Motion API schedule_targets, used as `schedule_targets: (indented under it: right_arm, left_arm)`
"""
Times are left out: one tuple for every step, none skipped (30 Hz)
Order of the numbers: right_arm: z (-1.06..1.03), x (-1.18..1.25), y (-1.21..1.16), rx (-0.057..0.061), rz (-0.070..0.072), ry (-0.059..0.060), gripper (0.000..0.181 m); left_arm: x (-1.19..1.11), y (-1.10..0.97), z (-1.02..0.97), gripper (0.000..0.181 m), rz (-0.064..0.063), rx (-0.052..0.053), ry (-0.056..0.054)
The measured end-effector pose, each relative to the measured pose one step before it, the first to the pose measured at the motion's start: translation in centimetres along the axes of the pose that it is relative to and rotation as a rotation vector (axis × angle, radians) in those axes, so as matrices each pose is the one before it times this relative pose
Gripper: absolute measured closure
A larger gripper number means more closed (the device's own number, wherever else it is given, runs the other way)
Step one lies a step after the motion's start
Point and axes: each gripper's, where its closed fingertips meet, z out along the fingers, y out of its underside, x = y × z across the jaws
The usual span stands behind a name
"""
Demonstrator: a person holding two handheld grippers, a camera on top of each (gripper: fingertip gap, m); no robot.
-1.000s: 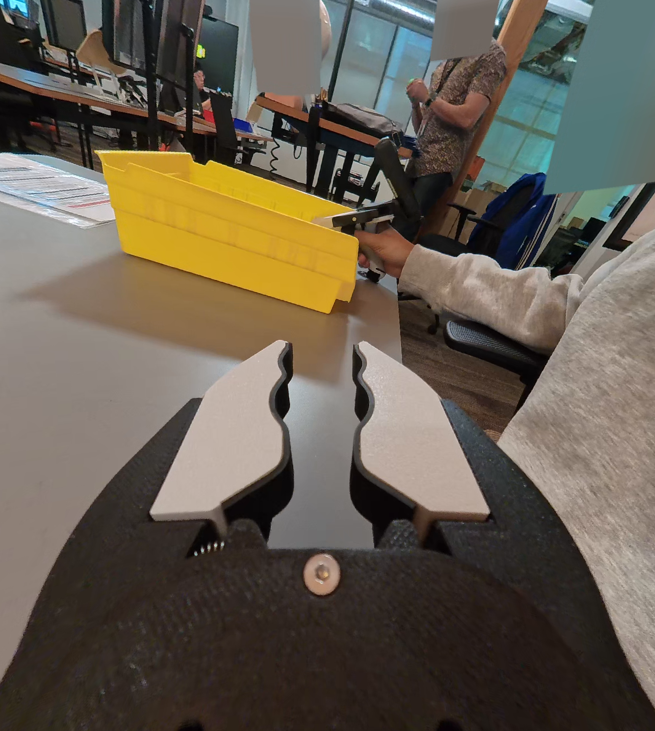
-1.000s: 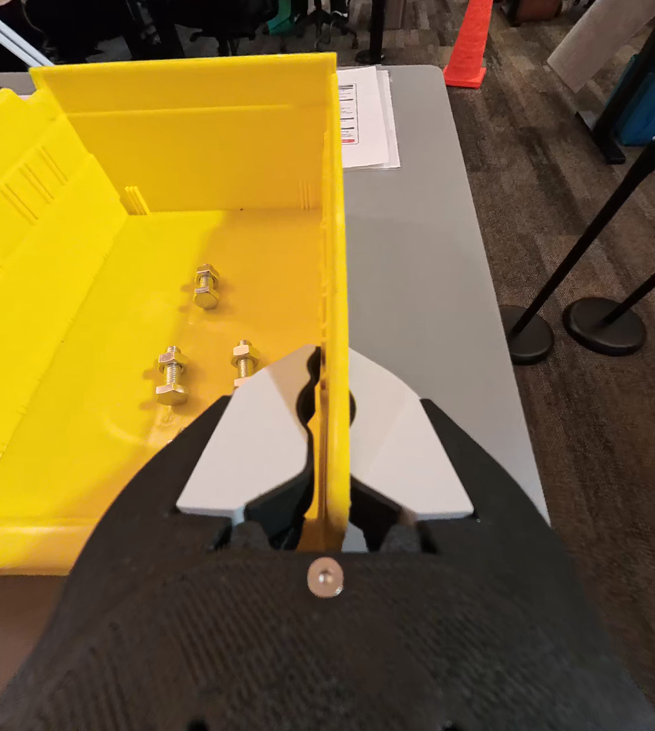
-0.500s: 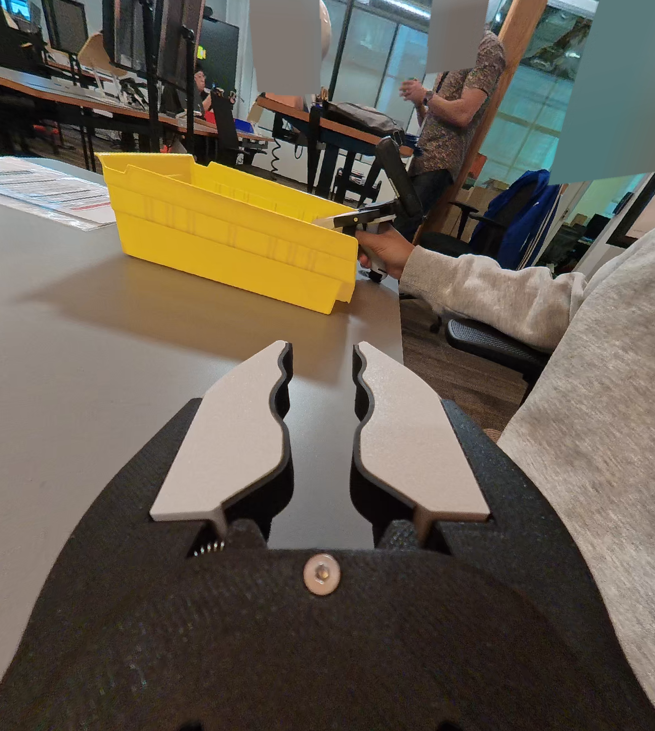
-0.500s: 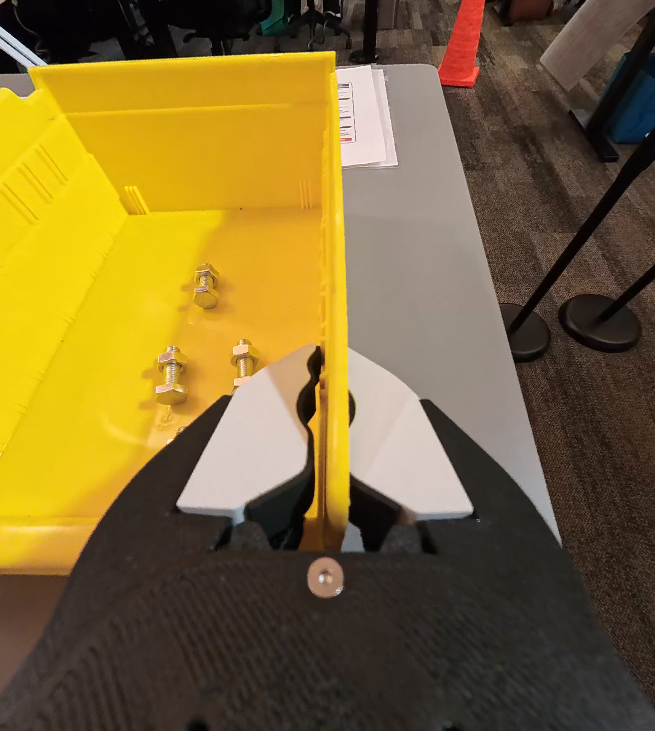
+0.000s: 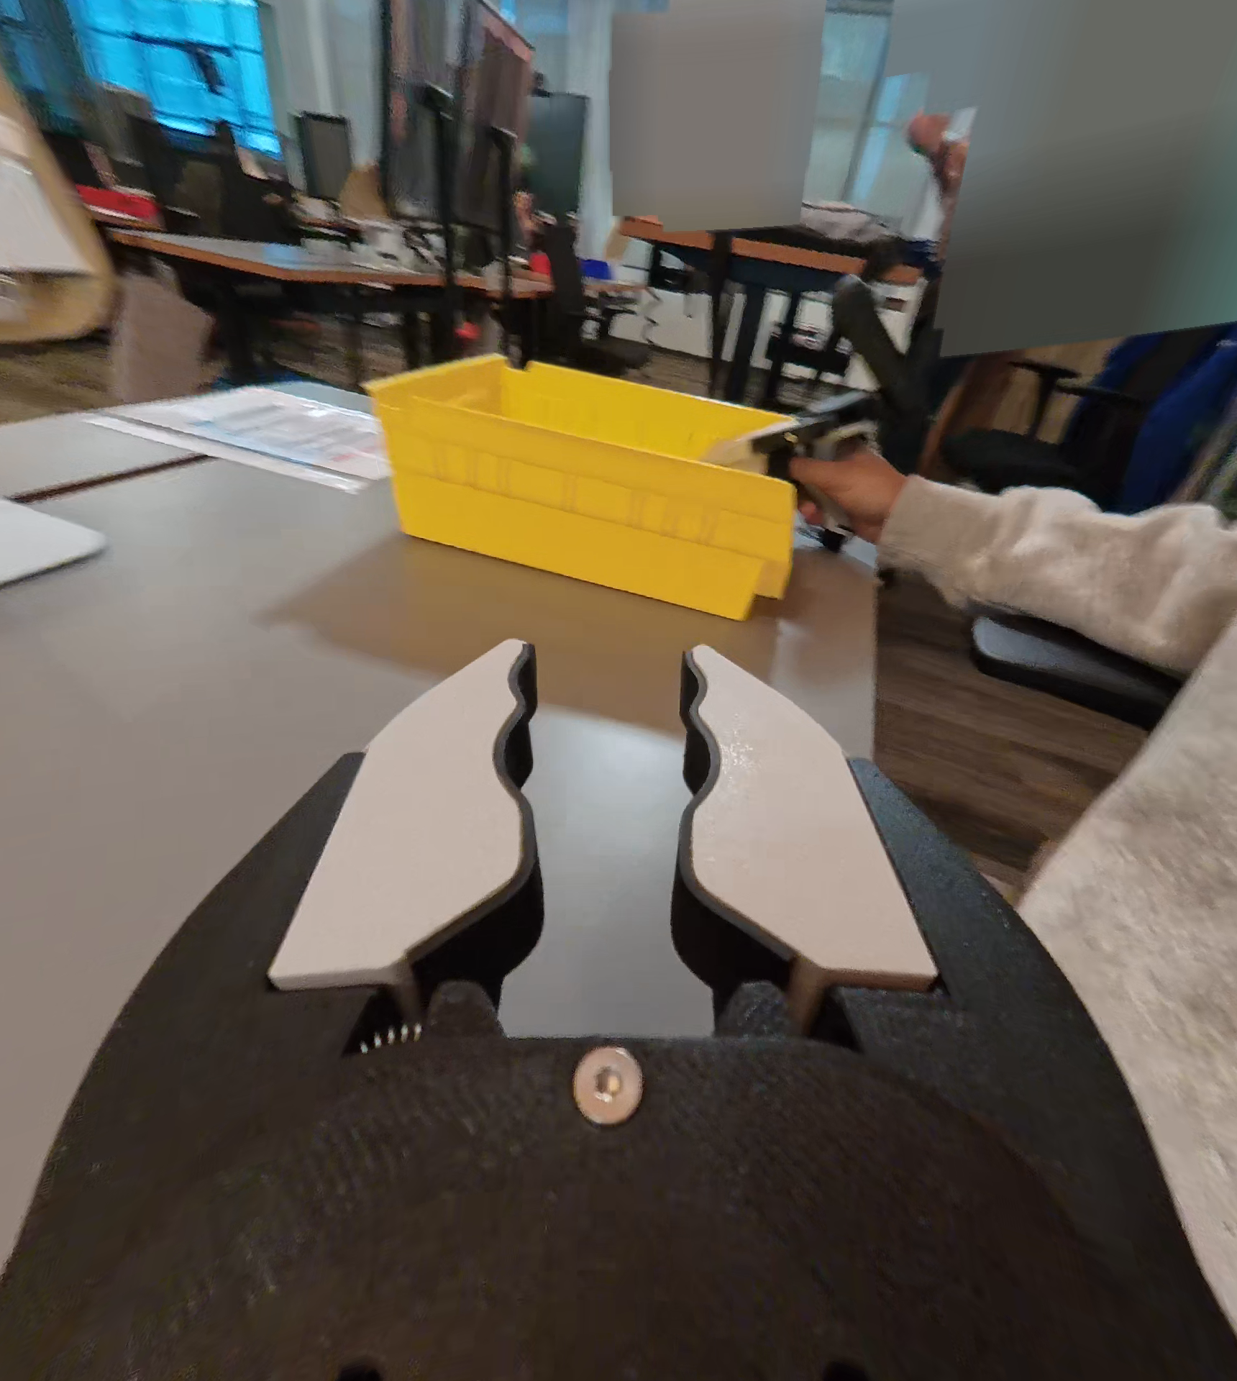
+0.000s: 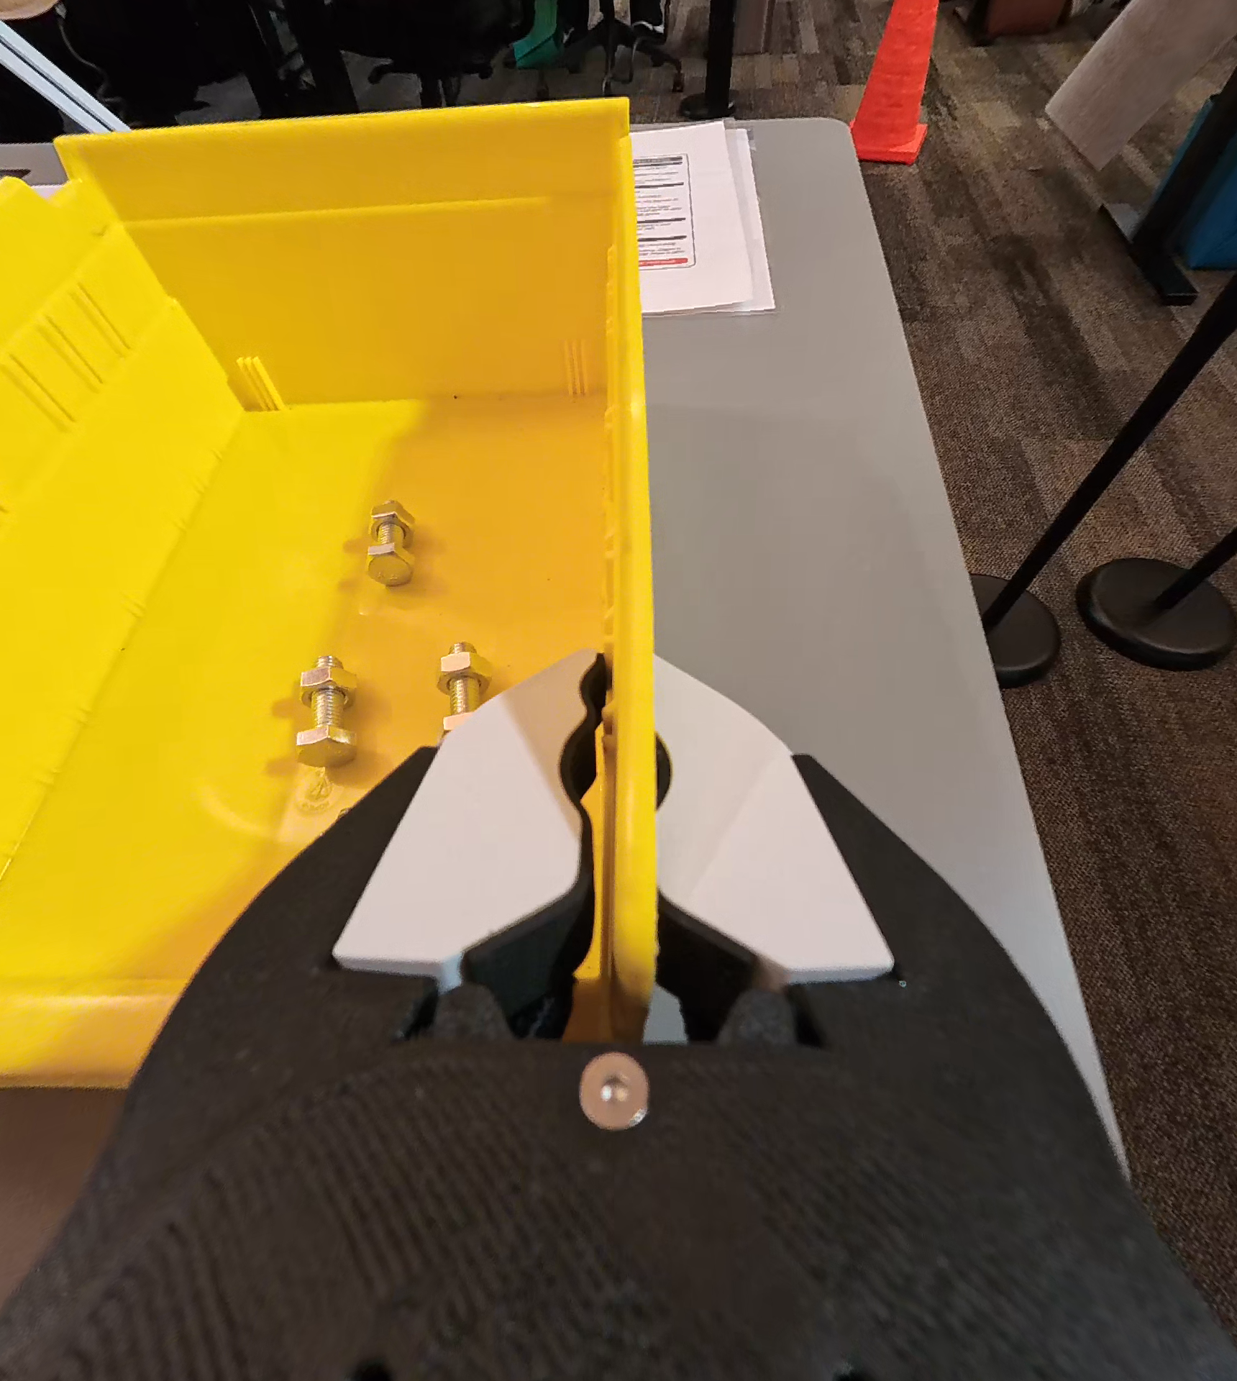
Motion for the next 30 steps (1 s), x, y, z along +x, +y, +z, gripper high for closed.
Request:
schedule_targets:
  right_arm:
    - [-0.034,-0.036,0.019,0.0001,-0.0009,0.0009,0.177]
    - [-0.037,-0.039,0.021,0.0001,-0.0017,0.0012,0.177]
    - [-0.037,-0.054,0.022,0.0001,-0.0027,0.0013,0.177]
    - [-0.036,-0.051,0.019,0.0002,-0.0028,0.0014,0.177]
    - [-0.028,-0.039,0.004,0.0003,-0.0021,0.0014,0.177]
    - [-0.026,-0.029,0.014,0.0001,-0.0009,0.0011,0.177]
    - [-0.014,-0.014,0.006,0.0002,-0.0003,0.0012,0.177]
    - [-0.012,-0.004,0.008,-0.0001,0.0,0.0011,0.177]
    - [-0.011,-0.007,0.005,0.0001,-0.0002,0.0007,0.177]
    - [0.0,0.007,0.001,0.0,-0.0002,0.0004,0.177]
    - [-0.001,-0.003,0.002,-0.0002,0.0004,0.0,0.177]
    - [-0.005,0.01,0.002,-0.0001,0.0001,0.0001,0.177]
    - [0.005,0.0,-0.002,0.0,-0.0004,0.0005,0.177]
    - [-0.008,0.001,0.004,0.0,-0.0002,0.0003,0.177]
    - [0.0,-0.002,0.001,0.0,0.0001,-0.0001,0.177]
    - [0.0,0.0,0.0,0.0,0.0,0.0,0.177]
    - [0.0,0.004,0.0,0.0,-0.0002,0.0002,0.177]
    - [0.0,0.002,-0.001,0.0,-0.0001,0.0001,0.177]
    - [-0.003,-0.01,0.001,0.0001,-0.0002,0.0002,0.177]
    - [-0.007,0.003,0.001,0.0002,-0.0005,0.0003,0.177]
    - [-0.001,-0.002,-0.002,0.0003,-0.0009,0.0004,0.177]
    - [-0.008,-0.015,0.001,0.0004,-0.0018,0.001,0.177]
    - [-0.016,-0.021,-0.005,0.0004,-0.002,0.0014,0.177]
    - [-0.007,-0.007,0.003,0.0001,-0.0008,0.0011,0.177]
    - [-0.015,-0.019,0.007,0.0001,-0.0005,0.0007,0.177]
    - [-0.003,-0.006,0.001,0.0001,-0.0006,0.0002,0.177]
    - [0.001,0.008,0.013,-0.0004,0.0008,-0.0007,0.177]
    - [0.009,-0.001,-0.002,-0.0003,0.001,-0.0009,0.177]
    - [0.003,0.0,-0.002,0.0,0.0005,-0.0008,0.177]
    - [-0.004,-0.004,0.002,0.0,0.0004,-0.0008,0.177]
  left_arm:
    - [-0.955,-0.605,-0.771,0.142,0.0011,0.0132,-0.0603]
    - [-1.203,-0.527,-0.978,0.141,-0.0027,0.0128,-0.0705]
    - [-1.451,-0.486,-1.171,0.139,-0.0077,0.0152,-0.08]
    - [-1.709,-0.473,-1.351,0.14,-0.0078,0.0183,-0.0944]
    - [-1.734,-0.386,-1.442,0.141,0.0081,0.0153,-0.0952]
    - [-1.745,-0.232,-1.445,0.141,0.0235,0.0066,-0.0948]
    - [-1.865,-0.082,-1.438,0.141,0.0289,-0.0031,-0.1]
    - [-2.019,0.019,-1.443,0.139,0.0335,-0.0081,-0.1038]
    - [-2.163,-0.032,-1.471,0.136,0.0351,-0.0023,-0.1063]
    - [-2.36,-0.12,-1.479,0.133,0.0321,0.0041,-0.11]
    - [-2.49,-0.262,-1.433,0.13,0.0261,0.0098,-0.1089]
    - [-2.556,-0.344,-1.327,0.127,0.0199,0.0124,-0.1032]
    - [-2.628,-0.324,-1.147,0.124,0.0177,0.0091,-0.1004]
    - [-2.538,-0.227,-0.915,0.122,0.0138,0.0062,-0.0911]
    - [-2.269,-0.045,-0.603,0.12,0.0066,0.0023,-0.0733]
    - [-1.85,0.233,-0.237,0.119,0.0021,-0.0065,-0.0496]
    - [-1.296,0.641,0.1,0.119,0.0041,-0.0277,-0.0221]
    - [-0.744,1.077,0.393,0.115,0.0069,-0.0521,0.0004]
    - [-0.303,1.36,0.577,0.109,0.0104,-0.0669,0.015]
    - [0.112,1.448,0.652,0.106,0.014,-0.0702,0.0288]
    - [0.399,1.352,0.642,0.105,0.0115,-0.0604,0.0357]
    - [0.342,1.056,0.546,0.104,0.0027,-0.0421,0.022]
    - [0.407,0.681,0.402,0.107,0.0042,-0.0198,0.0213]
    - [0.396,0.515,0.328,0.11,0.0081,-0.0135,0.0186]
    - [0.23,0.518,0.332,0.111,0.0104,-0.0215,0.0088]
    - [0.283,0.599,0.374,0.113,0.0133,-0.0281,0.0138]
    - [0.235,0.519,0.338,0.116,0.0142,-0.0221,0.0111]
    - [-0.19,-0.025,0.148,0.12,0.031,0.011,-0.0232]
    - [-0.1,0.063,0.107,0.124,0.0277,0.0031,-0.0149]
    - [0.026,0.035,0.087,0.126,0.0199,-0.0001,-0.0052]
